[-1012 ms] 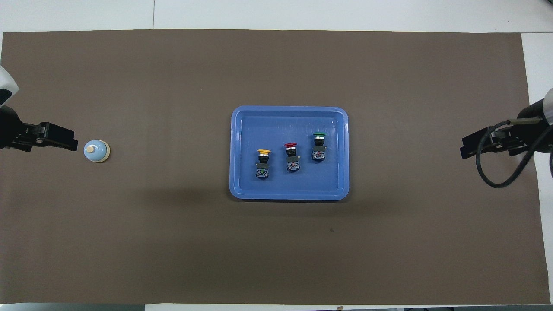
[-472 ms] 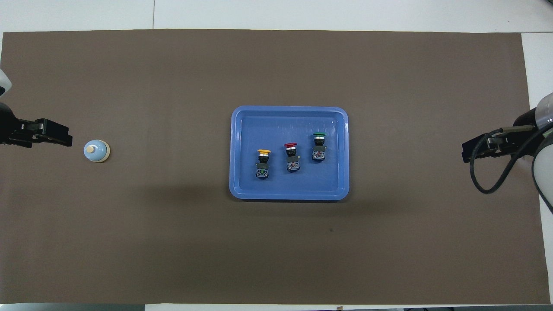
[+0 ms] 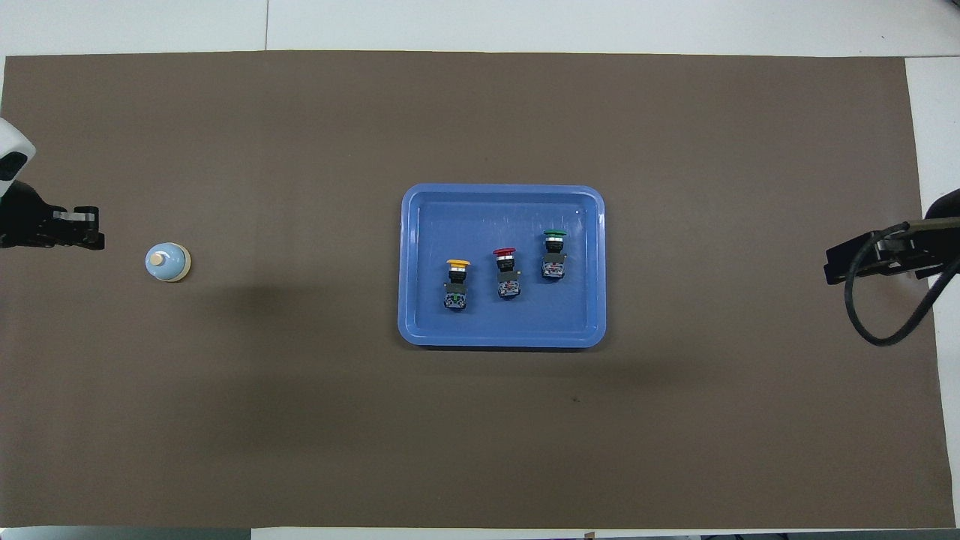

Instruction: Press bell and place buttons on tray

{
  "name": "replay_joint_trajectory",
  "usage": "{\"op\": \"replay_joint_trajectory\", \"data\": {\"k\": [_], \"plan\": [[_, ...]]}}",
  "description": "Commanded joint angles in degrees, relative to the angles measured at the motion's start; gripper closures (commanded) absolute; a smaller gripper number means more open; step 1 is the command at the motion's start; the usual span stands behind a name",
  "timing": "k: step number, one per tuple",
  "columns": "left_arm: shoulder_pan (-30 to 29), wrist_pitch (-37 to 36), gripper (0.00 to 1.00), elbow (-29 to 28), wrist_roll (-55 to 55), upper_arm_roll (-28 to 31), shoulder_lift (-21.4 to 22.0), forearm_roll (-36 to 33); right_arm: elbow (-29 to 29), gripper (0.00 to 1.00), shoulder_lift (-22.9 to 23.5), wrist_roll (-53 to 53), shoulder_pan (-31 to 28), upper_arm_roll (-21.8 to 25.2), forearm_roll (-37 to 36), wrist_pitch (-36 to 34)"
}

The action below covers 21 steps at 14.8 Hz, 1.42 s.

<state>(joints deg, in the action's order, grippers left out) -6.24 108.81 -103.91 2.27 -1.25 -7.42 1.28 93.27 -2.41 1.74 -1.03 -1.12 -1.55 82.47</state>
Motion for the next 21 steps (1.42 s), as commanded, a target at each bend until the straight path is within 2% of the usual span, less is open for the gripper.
{"op": "replay_joint_trajectory", "data": {"k": [1, 5, 11, 13, 14, 16, 21], "plan": [[-1.4, 9.7, 0.98, -5.0, 1.0, -0.2, -2.3, -0.4, -1.1, 0.0, -0.2, 1.5, -0.6, -0.3, -0.7, -1.7], [-1.4, 15.2, 0.97, -9.7, 3.9, -0.2, -4.3, -0.4, -1.0, 0.0, -0.5, 1.4, -0.6, -0.4, -0.6, -1.6], [-1.4, 20.3, 0.93, -12.8, 4.1, -0.2, -7.0, -0.4, -0.5, 0.0, -0.8, 1.2, -0.6, -0.4, -0.5, -1.3], [-0.8, 17.6, 0.8, -11.1, 4.0, -0.2, -6.9, -0.4, -0.4, 0.0, -1.0, 1.3, -0.6, -0.4, -0.5, -1.5], [-0.7, 14.3, 0.63, -8.9, 4.0, -0.2, -6.6, -0.4, -0.4, 0.0, -1.0, 1.3, -0.6, -0.4, -0.5, -1.6], [-0.3, 6.0, 0.0, -4.2, 3.8, -0.4, -4.8, -0.4, -0.4, 0.0, -1.0, 1.3, -0.6, -0.4, -0.5, -1.5], [2.7, -5.7, 0.0, -2.9, 3.3, -0.8, 6.1, -0.4, -0.4, 0.0, -1.0, 1.3, -0.6, -0.4, -0.5, -1.6]]}}
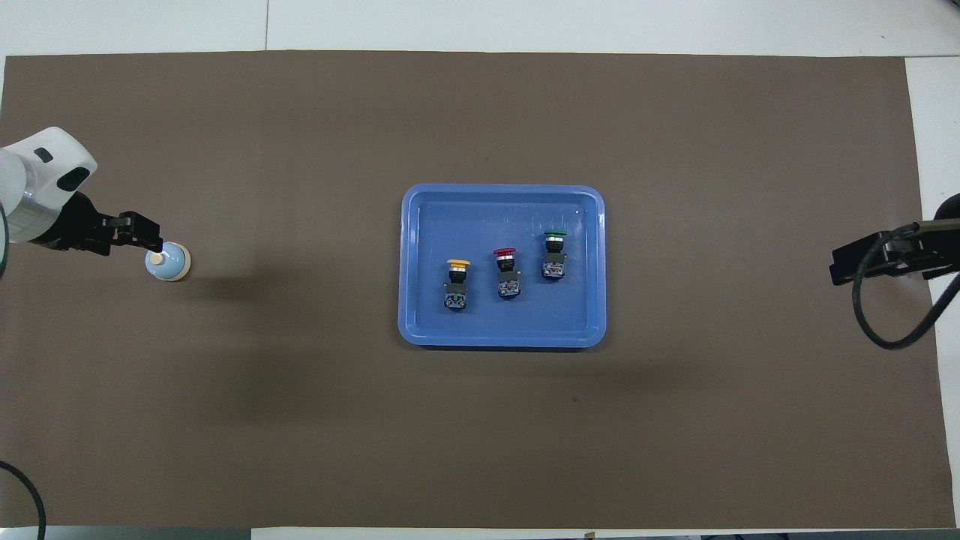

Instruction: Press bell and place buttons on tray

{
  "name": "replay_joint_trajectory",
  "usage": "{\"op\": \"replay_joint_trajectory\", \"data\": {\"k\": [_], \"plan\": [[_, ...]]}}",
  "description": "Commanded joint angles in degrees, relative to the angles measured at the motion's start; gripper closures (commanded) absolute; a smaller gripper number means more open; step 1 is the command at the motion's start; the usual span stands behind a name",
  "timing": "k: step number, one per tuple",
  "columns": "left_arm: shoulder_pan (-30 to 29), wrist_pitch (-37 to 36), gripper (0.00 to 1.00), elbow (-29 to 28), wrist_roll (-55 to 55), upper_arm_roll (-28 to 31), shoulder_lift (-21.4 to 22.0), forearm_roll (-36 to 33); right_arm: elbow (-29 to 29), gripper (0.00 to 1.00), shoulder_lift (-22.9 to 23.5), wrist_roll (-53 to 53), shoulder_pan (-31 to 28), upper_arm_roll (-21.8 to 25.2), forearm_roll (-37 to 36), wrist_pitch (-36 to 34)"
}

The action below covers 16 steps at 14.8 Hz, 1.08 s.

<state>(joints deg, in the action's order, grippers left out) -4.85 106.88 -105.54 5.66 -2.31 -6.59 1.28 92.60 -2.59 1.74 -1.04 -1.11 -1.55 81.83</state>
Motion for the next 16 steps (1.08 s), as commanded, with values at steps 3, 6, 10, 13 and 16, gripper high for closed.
{"op": "replay_joint_trajectory", "data": {"k": [3, 6, 10, 13, 16], "plan": [[1.5, -11.1, 0.0, -1.4, 0.1, 0.2, 10.9, -0.4, 0.3, 0.0, -0.8, 1.3, -0.5, -0.4, -0.5, -0.9], [1.5, -11.0, 0.0, -1.9, 0.2, 0.2, 11.6, -0.4, 0.3, 0.0, -0.8, 1.3, -0.6, -0.4, -0.5, -0.9], [2.5, -12.8, 0.0, 2.9, 0.7, 0.2, 9.1, -0.4, 0.3, 0.0, -0.8, 1.3, -0.5, -0.4, -0.5, -1.0], [2.8, -14.1, 0.0, 5.5, 0.8, 0.2, 6.0, -0.1, 0.3, 0.0, -0.8, 1.3, -0.6, -0.4, -0.5, -1.0], [2.8, -14.9, 0.0, 5.5, 0.3, 0.5, 5.9, -0.2, 0.3, 0.0, -0.8, 1.3, -0.5, -0.4, -0.5, -1.0]]}}
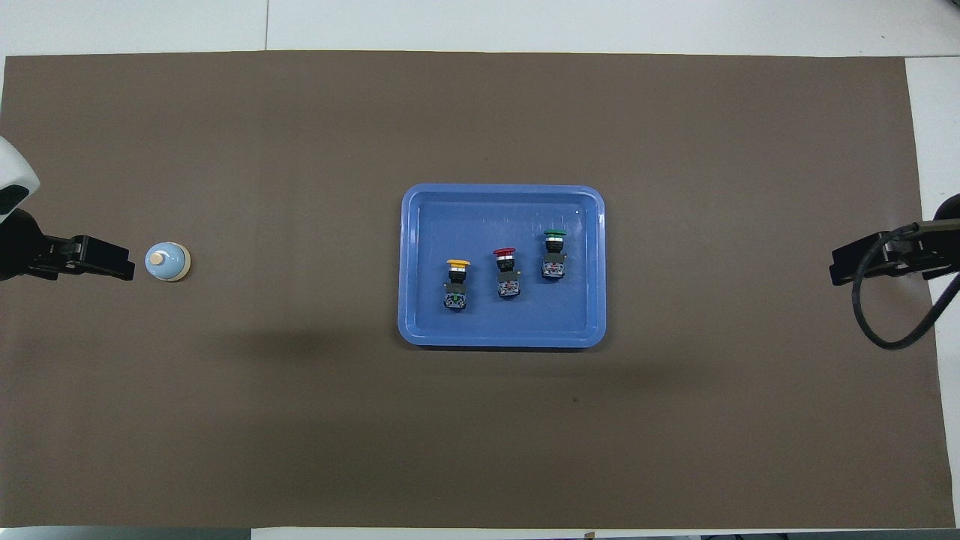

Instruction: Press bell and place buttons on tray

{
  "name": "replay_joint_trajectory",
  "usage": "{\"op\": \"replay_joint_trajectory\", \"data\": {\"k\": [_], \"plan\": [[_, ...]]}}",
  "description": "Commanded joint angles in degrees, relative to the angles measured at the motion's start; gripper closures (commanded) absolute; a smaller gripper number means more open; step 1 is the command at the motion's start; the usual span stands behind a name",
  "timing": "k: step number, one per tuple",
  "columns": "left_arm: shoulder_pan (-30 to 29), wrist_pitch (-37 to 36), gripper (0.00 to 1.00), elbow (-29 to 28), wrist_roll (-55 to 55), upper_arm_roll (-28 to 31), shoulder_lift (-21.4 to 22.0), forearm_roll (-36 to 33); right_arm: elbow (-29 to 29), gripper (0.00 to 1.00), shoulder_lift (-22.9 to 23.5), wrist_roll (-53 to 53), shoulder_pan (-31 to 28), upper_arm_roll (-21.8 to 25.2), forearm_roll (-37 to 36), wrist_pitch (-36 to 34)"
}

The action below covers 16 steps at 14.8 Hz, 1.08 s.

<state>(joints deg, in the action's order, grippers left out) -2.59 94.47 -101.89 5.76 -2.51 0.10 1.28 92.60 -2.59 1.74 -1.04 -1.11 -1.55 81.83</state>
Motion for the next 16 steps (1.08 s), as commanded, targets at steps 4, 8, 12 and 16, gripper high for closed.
{"op": "replay_joint_trajectory", "data": {"k": [4, 8, 12, 16], "plan": [[2.0, -2.4, 0.0, 1.3, -0.1, 0.9, -0.2, -0.3, 0.3, 0.0, -0.8, 1.3, -0.5, -0.4, -0.5, -0.9], [2.4, -2.6, 0.0, 1.3, -0.1, 1.0, -0.2, -0.3, 0.3, 0.0, -0.8, 1.3, -0.5, -0.4, -0.5, -1.0], [4.2, -2.6, 0.0, 2.0, -0.2, 1.1, -0.6, -0.1, 0.3, 0.0, -0.8, 1.3, -0.5, -0.4, -0.5, -0.9], [4.3, -2.6, 0.0, 3.2, -2.5, 1.2, -0.7, -0.3, 0.3, 0.0, -0.8, 1.3, -0.5, -0.4, -0.5, -0.9]]}}
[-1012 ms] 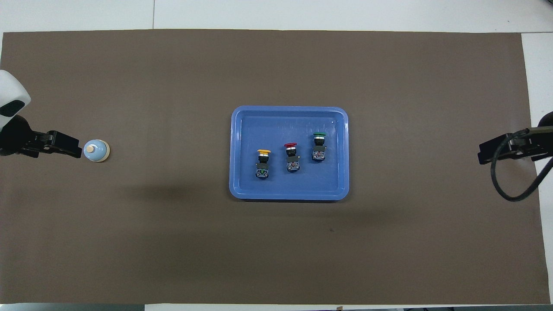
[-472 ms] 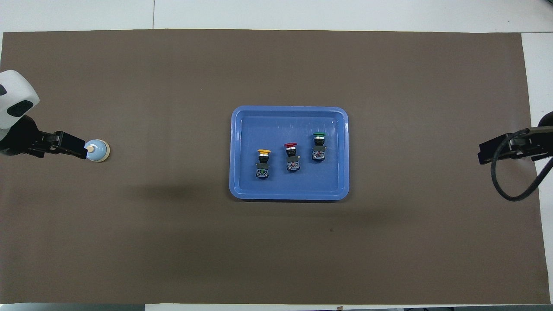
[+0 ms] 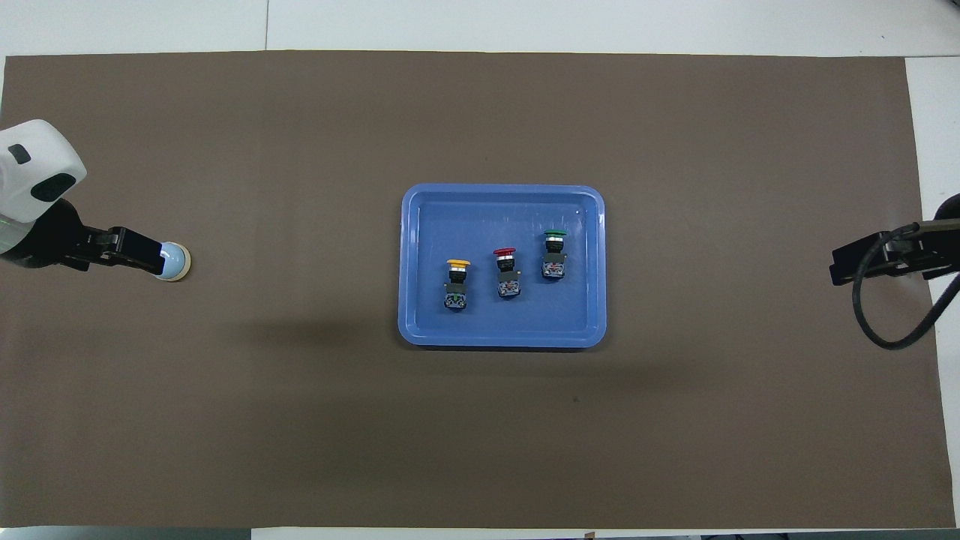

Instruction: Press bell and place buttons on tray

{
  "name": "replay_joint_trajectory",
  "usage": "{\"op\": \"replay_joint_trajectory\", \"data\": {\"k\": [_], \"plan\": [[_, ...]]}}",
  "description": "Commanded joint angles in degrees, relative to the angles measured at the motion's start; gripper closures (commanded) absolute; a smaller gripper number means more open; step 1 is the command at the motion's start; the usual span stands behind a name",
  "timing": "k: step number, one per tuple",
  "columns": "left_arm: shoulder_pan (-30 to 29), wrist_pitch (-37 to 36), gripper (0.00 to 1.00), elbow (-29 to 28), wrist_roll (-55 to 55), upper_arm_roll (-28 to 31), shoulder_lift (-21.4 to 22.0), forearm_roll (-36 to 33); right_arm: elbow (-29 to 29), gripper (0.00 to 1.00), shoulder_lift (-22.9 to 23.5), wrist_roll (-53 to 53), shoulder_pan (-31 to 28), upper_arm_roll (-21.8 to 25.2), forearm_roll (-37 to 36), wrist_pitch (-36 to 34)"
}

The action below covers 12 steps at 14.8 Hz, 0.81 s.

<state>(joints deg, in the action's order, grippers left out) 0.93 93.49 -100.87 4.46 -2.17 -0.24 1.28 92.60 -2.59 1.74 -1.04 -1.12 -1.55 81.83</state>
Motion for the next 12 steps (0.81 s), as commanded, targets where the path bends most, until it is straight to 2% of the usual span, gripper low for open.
{"op": "replay_joint_trajectory", "data": {"k": [1, 12], "plan": [[0.9, -2.0, 0.0, 2.9, -1.3, 0.9, -0.6, -0.3, 0.3, 0.0, -0.8, 1.3, -0.6, -0.4, -0.5, -0.9], [0.8, -1.3, 0.0, 3.6, -2.9, 0.4, 0.2, -0.6, 0.3, 0.0, -0.8, 1.3, -0.6, -0.4, -0.5, -1.0]]}}
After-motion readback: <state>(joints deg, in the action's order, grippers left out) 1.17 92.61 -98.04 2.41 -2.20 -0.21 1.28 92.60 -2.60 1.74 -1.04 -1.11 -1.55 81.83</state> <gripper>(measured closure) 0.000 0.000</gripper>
